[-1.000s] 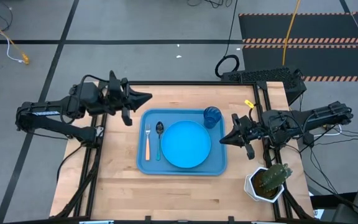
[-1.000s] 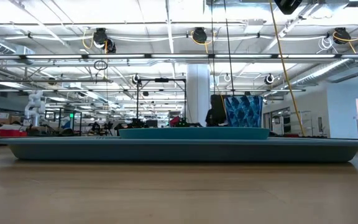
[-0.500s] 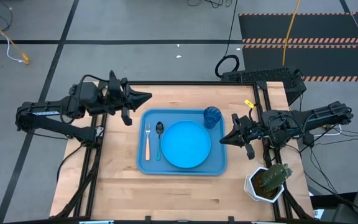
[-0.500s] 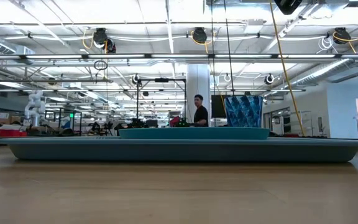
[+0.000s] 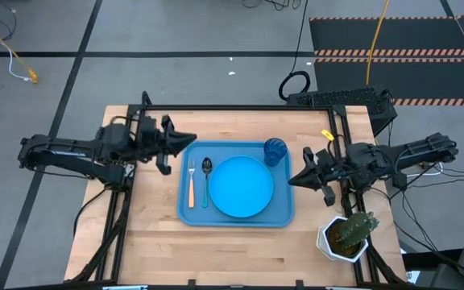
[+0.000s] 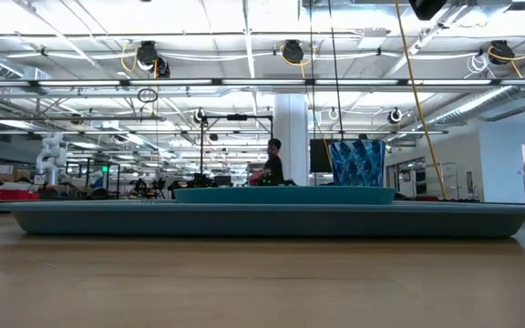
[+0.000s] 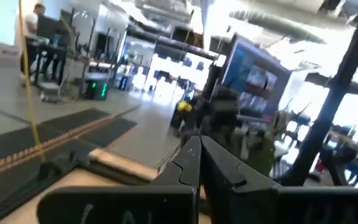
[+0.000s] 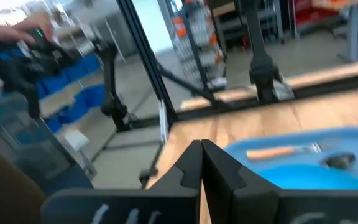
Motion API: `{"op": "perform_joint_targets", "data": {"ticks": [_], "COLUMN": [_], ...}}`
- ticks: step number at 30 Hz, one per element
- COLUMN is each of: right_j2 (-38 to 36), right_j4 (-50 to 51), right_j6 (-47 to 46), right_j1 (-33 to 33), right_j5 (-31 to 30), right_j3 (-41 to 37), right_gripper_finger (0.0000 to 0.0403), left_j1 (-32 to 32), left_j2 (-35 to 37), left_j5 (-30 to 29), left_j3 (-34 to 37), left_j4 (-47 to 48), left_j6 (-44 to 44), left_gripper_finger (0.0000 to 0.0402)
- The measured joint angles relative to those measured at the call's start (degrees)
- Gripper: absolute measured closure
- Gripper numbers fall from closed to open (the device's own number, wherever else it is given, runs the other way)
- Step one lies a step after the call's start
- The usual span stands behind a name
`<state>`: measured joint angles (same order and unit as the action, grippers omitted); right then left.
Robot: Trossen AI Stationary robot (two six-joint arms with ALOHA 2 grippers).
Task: Pick and place plate/cup/fork/spoon on tray
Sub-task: Return to Home Position
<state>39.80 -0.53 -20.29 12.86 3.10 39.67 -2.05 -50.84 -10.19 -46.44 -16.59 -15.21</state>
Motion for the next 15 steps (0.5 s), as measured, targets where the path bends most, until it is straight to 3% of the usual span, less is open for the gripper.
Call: {"op": "perform_joint_targets", "data": {"ticks": [9,15], "right_j2": [-4.19,-3.89], "right_j4": [-30.85,-32.26], "right_j6": [0.02,0.00], "right_j1": [0.00,0.00], "right_j5": [-0.01,-0.01], "right_j3": [-13.10,-16.48], "right_gripper_finger": [0.0403,0.0403], "left_j1": [0.93,1.17], "left_j2": [4.98,9.46], "left_j5": [-0.48,-0.35], "left_j3": [4.61,9.72], "left_j4": [0.11,0.57], "left_j6": [-0.01,-0.01], "left_gripper_finger": [0.0394,0.0394]}}
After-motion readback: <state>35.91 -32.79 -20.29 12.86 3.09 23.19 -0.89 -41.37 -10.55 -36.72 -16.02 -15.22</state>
